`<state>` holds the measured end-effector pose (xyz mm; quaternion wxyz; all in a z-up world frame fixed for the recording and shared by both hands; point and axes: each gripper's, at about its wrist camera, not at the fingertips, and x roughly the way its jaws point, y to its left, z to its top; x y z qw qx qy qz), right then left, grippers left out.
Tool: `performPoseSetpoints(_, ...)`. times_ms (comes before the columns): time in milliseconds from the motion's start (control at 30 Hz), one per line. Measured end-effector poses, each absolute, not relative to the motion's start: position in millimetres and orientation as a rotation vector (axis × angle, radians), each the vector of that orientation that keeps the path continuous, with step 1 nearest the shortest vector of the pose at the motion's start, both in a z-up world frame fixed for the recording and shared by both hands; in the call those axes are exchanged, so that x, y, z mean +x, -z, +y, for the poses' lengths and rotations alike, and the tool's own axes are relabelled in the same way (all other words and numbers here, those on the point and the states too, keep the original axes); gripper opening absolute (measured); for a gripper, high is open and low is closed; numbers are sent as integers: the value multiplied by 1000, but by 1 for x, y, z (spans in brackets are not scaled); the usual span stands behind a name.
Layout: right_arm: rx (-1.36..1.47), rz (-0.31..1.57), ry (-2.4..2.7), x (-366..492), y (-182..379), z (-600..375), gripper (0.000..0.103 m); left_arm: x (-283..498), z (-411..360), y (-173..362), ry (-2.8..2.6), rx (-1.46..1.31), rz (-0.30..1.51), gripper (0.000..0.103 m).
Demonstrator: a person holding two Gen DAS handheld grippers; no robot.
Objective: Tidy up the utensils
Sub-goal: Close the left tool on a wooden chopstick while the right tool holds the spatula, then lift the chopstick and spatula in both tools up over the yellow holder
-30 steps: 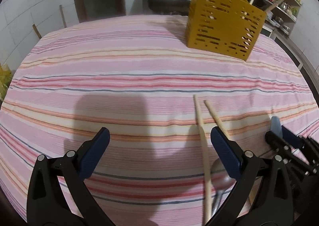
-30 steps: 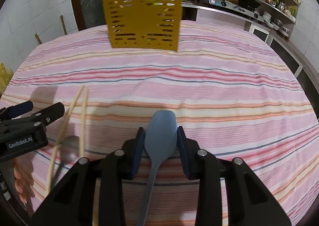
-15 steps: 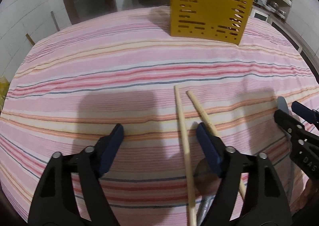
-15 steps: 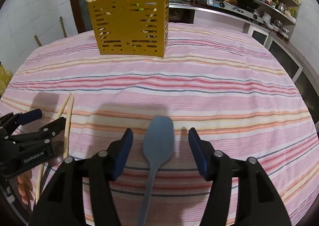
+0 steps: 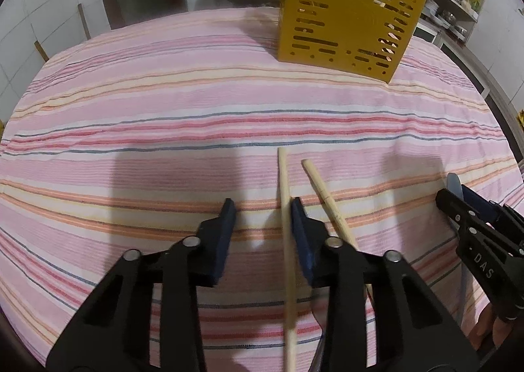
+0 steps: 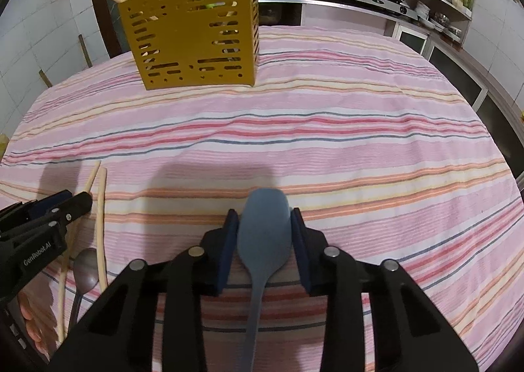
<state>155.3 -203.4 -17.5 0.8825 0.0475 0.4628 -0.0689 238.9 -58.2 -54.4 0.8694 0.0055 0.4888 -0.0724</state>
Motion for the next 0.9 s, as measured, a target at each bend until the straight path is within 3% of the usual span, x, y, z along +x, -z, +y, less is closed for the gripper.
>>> performPoseSetpoints(333,122,922,135,149,13,-202,33,242,-57,55,163,-3,990,5)
performPoseSetpoints(900,132,746,98,131,-20,-195,33,218,-33,9,159,-83,795,4)
